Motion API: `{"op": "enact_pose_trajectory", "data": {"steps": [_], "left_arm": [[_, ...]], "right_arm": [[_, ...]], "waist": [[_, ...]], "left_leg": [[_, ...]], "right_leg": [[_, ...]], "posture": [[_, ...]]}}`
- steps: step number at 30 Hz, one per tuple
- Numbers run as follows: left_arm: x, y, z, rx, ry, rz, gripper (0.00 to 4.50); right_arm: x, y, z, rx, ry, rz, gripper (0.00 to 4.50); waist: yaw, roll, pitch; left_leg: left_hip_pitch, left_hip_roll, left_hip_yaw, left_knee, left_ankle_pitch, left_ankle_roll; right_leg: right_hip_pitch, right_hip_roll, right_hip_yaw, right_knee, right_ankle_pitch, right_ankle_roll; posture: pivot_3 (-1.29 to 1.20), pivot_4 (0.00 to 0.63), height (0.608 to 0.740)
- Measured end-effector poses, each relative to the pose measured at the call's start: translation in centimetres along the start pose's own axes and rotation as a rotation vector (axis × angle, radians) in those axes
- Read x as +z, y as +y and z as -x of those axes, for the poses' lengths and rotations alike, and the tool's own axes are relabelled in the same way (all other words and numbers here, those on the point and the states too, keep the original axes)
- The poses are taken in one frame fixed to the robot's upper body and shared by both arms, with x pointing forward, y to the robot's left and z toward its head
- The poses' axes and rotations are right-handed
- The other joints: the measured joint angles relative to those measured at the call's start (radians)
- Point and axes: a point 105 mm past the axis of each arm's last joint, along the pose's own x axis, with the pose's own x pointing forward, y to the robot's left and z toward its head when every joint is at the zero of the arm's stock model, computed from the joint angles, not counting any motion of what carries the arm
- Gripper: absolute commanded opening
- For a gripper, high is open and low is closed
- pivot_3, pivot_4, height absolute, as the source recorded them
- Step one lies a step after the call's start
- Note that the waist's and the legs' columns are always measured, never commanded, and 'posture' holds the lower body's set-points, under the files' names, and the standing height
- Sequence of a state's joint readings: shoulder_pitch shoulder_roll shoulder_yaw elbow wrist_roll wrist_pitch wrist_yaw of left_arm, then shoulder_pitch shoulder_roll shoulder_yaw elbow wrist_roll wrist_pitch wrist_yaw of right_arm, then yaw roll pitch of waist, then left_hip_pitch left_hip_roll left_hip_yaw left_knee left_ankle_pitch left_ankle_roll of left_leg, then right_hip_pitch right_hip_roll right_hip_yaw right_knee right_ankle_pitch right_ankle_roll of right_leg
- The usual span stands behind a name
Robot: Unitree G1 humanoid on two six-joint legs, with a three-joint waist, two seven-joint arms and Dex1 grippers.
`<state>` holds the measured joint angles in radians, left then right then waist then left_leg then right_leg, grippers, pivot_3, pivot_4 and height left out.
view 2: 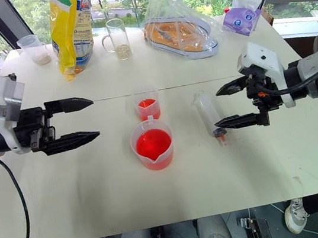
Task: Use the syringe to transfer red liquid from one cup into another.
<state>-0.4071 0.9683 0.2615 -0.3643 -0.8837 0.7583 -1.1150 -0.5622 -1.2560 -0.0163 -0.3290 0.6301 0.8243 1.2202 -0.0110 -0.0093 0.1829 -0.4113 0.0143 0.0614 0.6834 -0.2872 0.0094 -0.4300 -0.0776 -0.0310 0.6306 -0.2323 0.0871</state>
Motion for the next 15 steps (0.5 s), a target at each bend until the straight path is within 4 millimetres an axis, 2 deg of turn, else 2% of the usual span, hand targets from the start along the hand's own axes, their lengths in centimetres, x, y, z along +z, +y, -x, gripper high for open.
{"op": "enact_pose_trajectory", "data": {"steps": [15], "left_arm": [[0.72,0.02,-0.34,-0.003,-0.041,-0.002,4.5]], "right_arm": [[-0.24,-0.19,-0.29,-0.013,0.007,-0.041,4.43]], "waist": [[0.0,0.0,0.0]], "left_leg": [[0.001,0.0,0.0,0.0,0.0,0.0]], "right_leg": [[0.001,0.0,0.0,0.0,0.0,0.0]], "posture": [[0.0,0.15,0.74]]}}
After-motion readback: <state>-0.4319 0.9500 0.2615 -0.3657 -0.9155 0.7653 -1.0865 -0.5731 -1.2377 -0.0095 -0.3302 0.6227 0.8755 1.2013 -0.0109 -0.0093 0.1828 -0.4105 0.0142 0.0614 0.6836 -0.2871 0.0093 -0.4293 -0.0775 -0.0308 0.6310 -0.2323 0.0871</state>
